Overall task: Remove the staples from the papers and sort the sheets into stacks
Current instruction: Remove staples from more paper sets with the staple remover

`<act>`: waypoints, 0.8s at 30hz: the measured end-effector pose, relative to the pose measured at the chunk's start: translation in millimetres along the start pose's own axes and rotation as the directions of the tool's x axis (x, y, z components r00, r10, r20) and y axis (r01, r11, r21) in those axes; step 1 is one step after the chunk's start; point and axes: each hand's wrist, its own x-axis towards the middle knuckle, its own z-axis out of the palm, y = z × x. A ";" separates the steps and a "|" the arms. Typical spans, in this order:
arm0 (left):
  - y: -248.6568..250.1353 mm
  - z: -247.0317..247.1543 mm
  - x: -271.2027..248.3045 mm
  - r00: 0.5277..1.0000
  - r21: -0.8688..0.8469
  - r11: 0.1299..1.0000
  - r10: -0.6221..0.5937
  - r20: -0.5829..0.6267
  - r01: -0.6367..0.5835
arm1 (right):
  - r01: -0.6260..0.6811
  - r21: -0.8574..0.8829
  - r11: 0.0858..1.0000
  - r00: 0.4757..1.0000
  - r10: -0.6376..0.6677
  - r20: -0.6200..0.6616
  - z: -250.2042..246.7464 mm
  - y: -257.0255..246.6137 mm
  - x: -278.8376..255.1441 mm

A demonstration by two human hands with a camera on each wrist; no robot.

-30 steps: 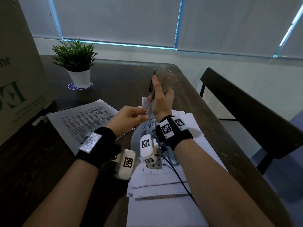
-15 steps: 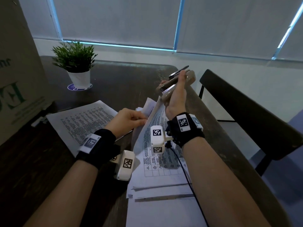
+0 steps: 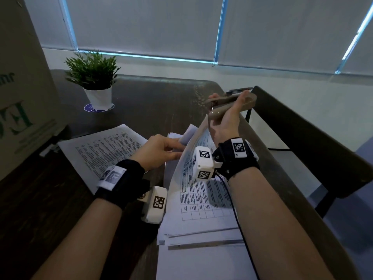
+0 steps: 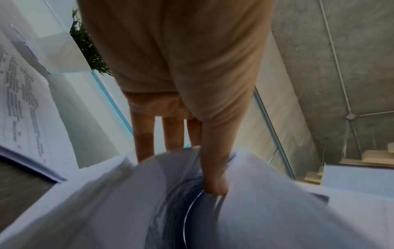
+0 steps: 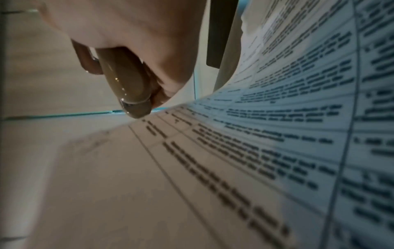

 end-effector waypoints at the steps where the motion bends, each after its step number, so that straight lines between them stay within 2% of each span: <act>1: 0.1 -0.1 0.1 1.000 0.009 1.000 0.000 0.021 0.000 | 0.015 -0.013 1.000 1.000 -0.015 -0.016 -3.0 -0.5 2.2; 4: 0.0 -0.3 1.2 0.996 0.024 1.000 0.017 0.083 -0.019 | -0.025 -0.031 0.999 0.999 0.024 -0.028 -6.0 -3.5 2.5; 7: 1.9 -0.2 0.1 0.988 -0.027 0.999 0.045 0.146 -0.041 | -0.076 -0.033 0.997 0.997 0.077 0.028 -3.9 -4.7 -0.3; 11: 2.5 -0.9 0.3 0.982 0.023 0.998 0.054 0.184 -0.059 | -0.129 -0.167 0.978 0.983 0.149 0.110 -3.7 -3.3 -1.3; 14: -0.2 -0.1 1.6 0.996 0.086 0.996 0.013 0.092 -0.021 | -0.160 -0.203 0.966 0.971 0.191 0.142 -4.9 -0.9 -0.9; 17: -4.9 1.1 3.0 0.999 0.031 0.999 -0.038 -0.001 0.038 | -0.234 -0.206 0.950 0.943 0.273 0.192 -7.1 -8.4 0.1; 20: -4.4 1.4 1.7 0.999 0.013 0.999 -0.044 0.021 0.043 | -0.232 -0.342 0.911 0.920 0.320 0.228 -8.4 -10.3 -0.6; 22: -3.1 1.1 1.3 0.999 0.013 1.000 -0.027 0.036 0.026 | -0.215 -0.285 0.934 0.936 0.280 0.212 -8.8 -3.0 -0.7; 24: -3.0 -0.1 1.5 0.999 0.040 0.999 0.001 0.034 -0.002 | -0.188 -0.134 0.973 0.966 0.208 0.156 -9.5 4.7 0.8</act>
